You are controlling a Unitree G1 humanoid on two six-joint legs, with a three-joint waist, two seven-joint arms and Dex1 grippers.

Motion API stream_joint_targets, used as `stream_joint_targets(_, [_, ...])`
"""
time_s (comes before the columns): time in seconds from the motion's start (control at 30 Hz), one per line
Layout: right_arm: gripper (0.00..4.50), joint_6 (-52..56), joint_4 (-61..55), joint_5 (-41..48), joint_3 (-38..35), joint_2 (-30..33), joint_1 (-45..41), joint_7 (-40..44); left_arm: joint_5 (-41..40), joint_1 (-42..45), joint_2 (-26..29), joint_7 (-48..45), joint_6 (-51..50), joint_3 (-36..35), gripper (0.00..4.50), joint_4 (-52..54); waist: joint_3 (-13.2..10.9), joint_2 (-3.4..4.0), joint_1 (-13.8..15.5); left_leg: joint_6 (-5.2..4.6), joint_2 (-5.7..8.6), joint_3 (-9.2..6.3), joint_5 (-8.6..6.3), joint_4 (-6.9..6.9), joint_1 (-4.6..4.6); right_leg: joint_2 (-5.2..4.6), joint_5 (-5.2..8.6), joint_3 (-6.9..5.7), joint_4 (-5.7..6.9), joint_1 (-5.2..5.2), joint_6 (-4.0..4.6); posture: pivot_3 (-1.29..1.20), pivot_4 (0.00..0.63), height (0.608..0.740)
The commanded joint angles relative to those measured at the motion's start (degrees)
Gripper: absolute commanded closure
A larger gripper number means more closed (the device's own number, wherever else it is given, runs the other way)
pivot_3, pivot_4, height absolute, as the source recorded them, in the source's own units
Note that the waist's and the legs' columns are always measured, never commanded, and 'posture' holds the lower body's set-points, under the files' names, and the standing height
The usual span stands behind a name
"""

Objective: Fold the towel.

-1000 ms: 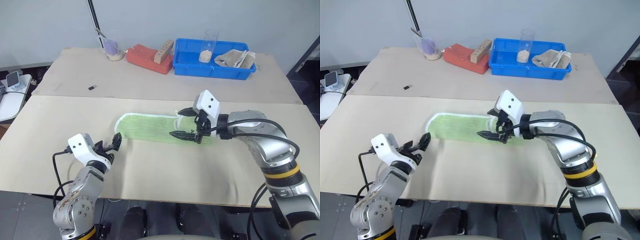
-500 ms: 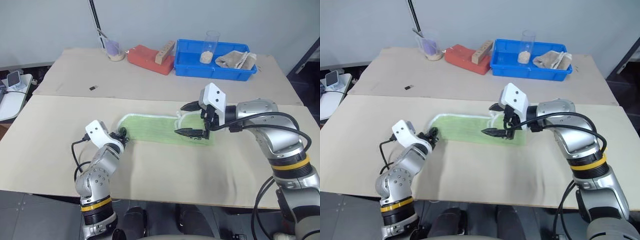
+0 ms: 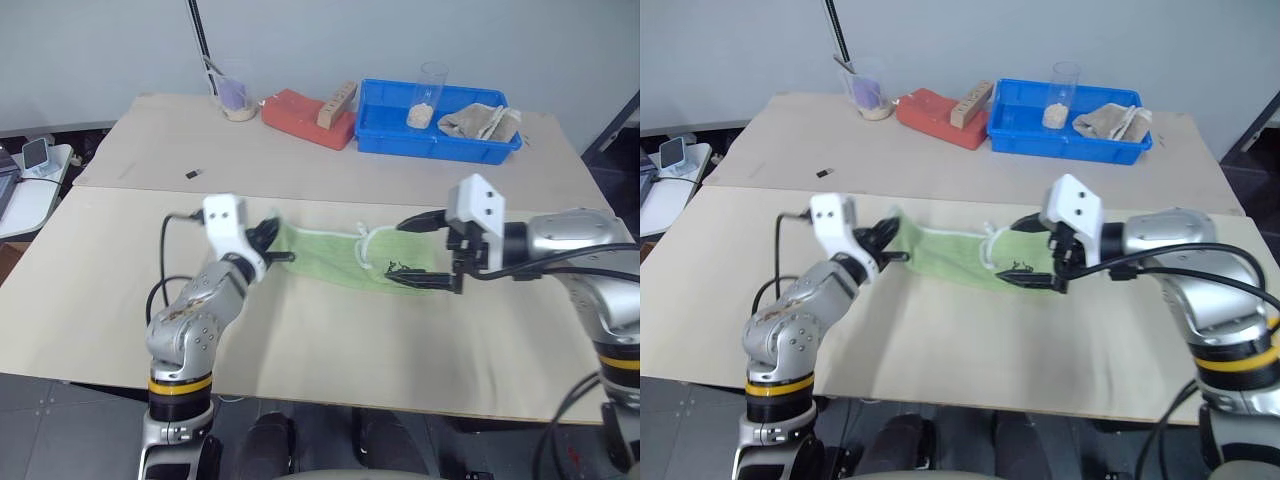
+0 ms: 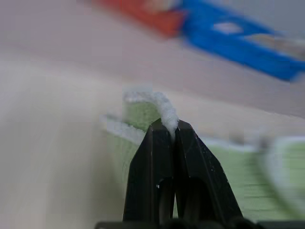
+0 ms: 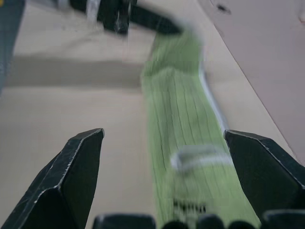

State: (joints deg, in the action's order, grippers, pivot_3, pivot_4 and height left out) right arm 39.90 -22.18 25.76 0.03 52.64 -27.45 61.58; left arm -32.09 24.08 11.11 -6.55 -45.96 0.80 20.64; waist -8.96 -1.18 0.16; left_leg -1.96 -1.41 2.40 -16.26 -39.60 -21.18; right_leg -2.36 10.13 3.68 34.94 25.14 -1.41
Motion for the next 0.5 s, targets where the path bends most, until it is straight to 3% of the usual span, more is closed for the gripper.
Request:
stream_joint_targets(0.03, [0.00, 3.3, -5.0, 2.5, -7.9, 3.8, 4.5, -0.9, 2.1, 3.9, -0.1, -10.9, 4.2, 9.6, 4.48, -3.6, 0.0, 0.00, -0.1, 0.00, 0.03, 0.01, 0.00, 0.00, 0.00, -0.04, 0.02, 0.02, -0.01, 0.00, -0.04, 0.00, 0.150, 0.714])
stream_joint_targets(0.23, [0.00, 9.6, -12.7, 5.7, -19.8, 7.2, 16.4, -3.7, 7.6, 11.8, -6.6, -24.1, 14.6, 19.1, 4.48, -21.5, 0.0, 0.04, -0.5, -0.02, 0.15, -0.03, 0.00, 0.01, -0.23, -0.06, 0.41, 0.15, 0.04, -0.01, -0.44, 0.00, 0.150, 0.714])
stream_joint_targets(0.37, [0.00, 12.4, -16.9, 7.8, -23.6, 6.4, 20.3, -6.7, 12.5, 16.2, -10.9, -26.7, 22.8, 19.8, 4.48, -33.7, 0.0, 0.00, -0.9, -0.04, 0.27, -0.21, -0.01, 0.08, -0.23, -0.05, 0.49, 0.17, 0.08, -0.06, -0.48, 0.00, 0.150, 0.714])
stream_joint_targets(0.47, [0.00, 13.7, -18.8, 9.2, -24.7, 5.9, 21.8, -8.7, 13.7, 17.4, -12.4, -28.9, 25.4, 19.3, 4.48, -37.2, 0.0, -0.04, -0.9, -0.04, 0.38, -0.37, -0.01, 0.12, -0.24, -0.05, 0.50, 0.19, 0.07, -0.05, -0.51, 0.00, 0.150, 0.714])
stream_joint_targets(0.5, [0.00, 14.0, -19.3, 9.6, -24.9, 5.9, 22.2, -9.3, 13.3, 17.3, -12.6, -30.2, 25.0, 19.0, 4.17, -37.0, 0.0, -0.05, -0.9, -0.04, 0.39, -0.38, -0.01, 0.14, -0.25, -0.06, 0.51, 0.19, 0.06, -0.04, -0.51, 0.00, 0.150, 0.714])
